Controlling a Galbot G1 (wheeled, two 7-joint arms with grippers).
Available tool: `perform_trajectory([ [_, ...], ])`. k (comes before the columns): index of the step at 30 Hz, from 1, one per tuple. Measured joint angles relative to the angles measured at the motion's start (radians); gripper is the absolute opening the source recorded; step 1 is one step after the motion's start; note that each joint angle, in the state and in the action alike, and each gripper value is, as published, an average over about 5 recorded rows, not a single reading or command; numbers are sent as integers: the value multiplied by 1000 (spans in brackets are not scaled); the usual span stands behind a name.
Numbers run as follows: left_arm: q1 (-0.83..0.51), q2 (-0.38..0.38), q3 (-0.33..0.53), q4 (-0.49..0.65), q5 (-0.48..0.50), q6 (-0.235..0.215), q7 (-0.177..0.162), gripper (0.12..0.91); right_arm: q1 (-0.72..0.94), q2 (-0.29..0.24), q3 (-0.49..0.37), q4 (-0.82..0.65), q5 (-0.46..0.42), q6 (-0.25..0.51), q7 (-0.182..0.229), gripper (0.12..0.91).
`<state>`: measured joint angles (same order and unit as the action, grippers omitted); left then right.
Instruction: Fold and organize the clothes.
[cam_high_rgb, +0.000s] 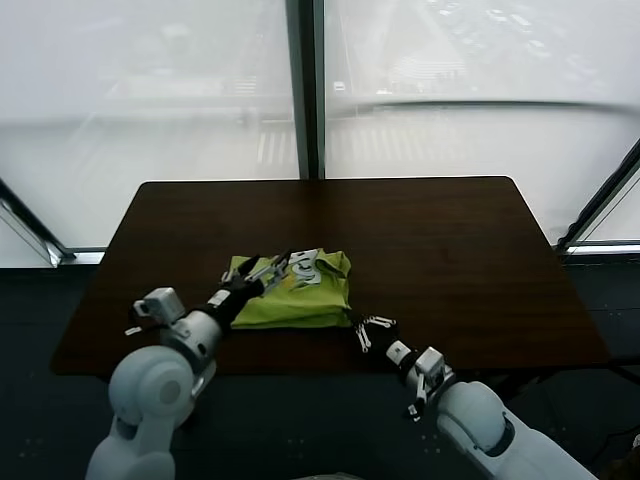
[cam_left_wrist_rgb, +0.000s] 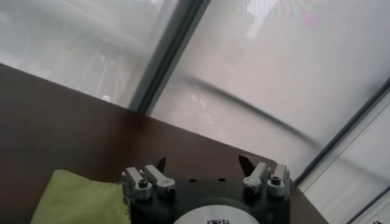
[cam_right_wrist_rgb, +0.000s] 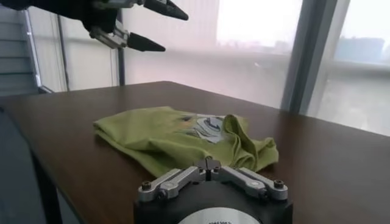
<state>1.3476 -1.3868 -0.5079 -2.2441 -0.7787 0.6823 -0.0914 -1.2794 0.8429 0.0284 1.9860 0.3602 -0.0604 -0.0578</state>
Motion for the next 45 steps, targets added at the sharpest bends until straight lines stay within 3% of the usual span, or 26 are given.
perform_trajectory([
  [3, 3, 0, 0, -2, 0, 0, 0, 907, -12, -19, 12, 13, 0, 17, -24, 144],
  [6, 4, 1, -1, -2, 0, 0, 0, 907, -29, -43, 26, 27, 2, 45, -42, 235],
  [9, 6, 1, -2, -2, 1, 0, 0, 907, -43, -65, 46, 40, 16, 64, -32, 416],
  [12, 7, 1, -3, -2, 1, 0, 0, 907, -35, -64, 64, 42, 23, 57, 6, 604],
  [15, 7, 2, -5, -1, 2, 0, 1, 907, 2, -33, 63, 22, -12, 39, 48, 784],
  [18, 10, 2, -6, 2, 5, -1, 1, 907, 61, 21, 41, -16, -73, 23, 68, 885],
  [26, 23, 2, -14, 3, 14, -4, 2, 907, 234, 167, -66, -184, -172, 14, 69, 907],
  [33, 31, -3, -25, 2, 16, -7, 4, 907, 332, 252, -157, -315, -214, 5, 70, 907],
  [39, 38, -7, -26, 2, 22, -9, 7, 907, 355, 280, -168, -361, -205, -7, 90, 907],
  [45, 39, -9, -27, 2, 27, -12, 13, 907, 337, 273, -127, -354, -124, -12, 110, 907],
])
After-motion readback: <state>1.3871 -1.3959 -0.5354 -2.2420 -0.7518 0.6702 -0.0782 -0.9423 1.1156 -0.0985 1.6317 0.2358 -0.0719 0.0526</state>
